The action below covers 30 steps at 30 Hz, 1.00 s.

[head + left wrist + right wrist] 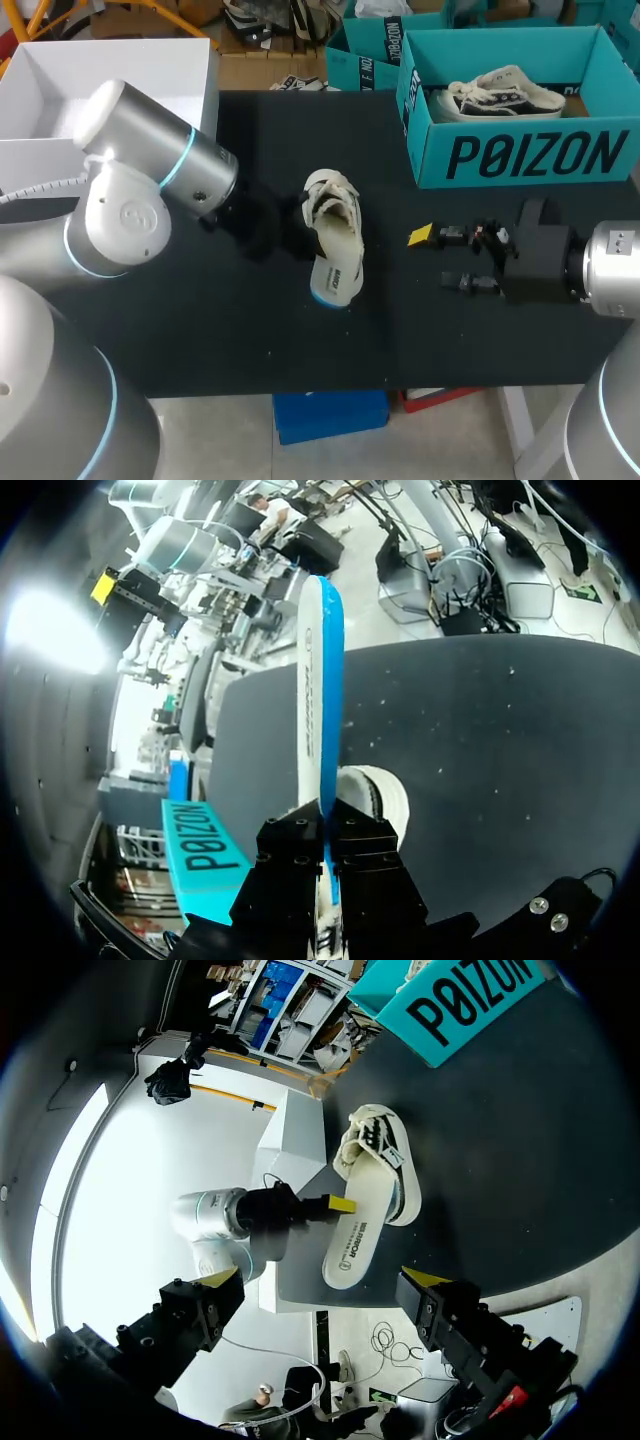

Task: Take the shoe out of the shoebox, open the shoe tongue, remove and reinsert the insole, then place the shoe into the shoebox

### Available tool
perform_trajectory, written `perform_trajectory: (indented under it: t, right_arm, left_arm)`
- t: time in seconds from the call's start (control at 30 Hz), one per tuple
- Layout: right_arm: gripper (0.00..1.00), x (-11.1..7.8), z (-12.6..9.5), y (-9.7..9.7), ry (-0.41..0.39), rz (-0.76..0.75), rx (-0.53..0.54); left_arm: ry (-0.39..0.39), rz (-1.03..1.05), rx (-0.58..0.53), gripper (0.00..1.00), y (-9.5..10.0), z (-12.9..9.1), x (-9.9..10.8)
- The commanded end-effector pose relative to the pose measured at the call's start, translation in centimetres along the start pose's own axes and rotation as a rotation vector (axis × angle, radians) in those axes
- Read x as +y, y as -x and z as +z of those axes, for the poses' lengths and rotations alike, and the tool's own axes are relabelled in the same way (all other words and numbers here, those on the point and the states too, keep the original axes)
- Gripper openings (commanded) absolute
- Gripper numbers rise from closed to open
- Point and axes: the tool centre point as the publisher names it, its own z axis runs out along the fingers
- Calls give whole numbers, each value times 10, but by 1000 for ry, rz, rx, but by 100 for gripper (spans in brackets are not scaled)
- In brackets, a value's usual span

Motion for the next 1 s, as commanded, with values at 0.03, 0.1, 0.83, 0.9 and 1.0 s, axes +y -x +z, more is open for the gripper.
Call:
perform_trajectory:
  t: [0.03,0.1,0.83,0.9,1.0]
  right_arm:
    - [100,0,1,0,0,0,1]
    - [100,0,1,0,0,0,1]
    - [100,0,1,0,0,0,1]
    - [100,0,1,0,0,0,1]
    - [100,0,1,0,0,0,1]
  left_arm:
    - [-3,6,28,0,4,-6,-1]
    - [-3,10,39,0,4,-7,-1]
    - [-17,0,56,0,-3,4,4]
    - [-3,1,63,0,-2,5,8]
    - [13,5,71,0,-1,6,12]
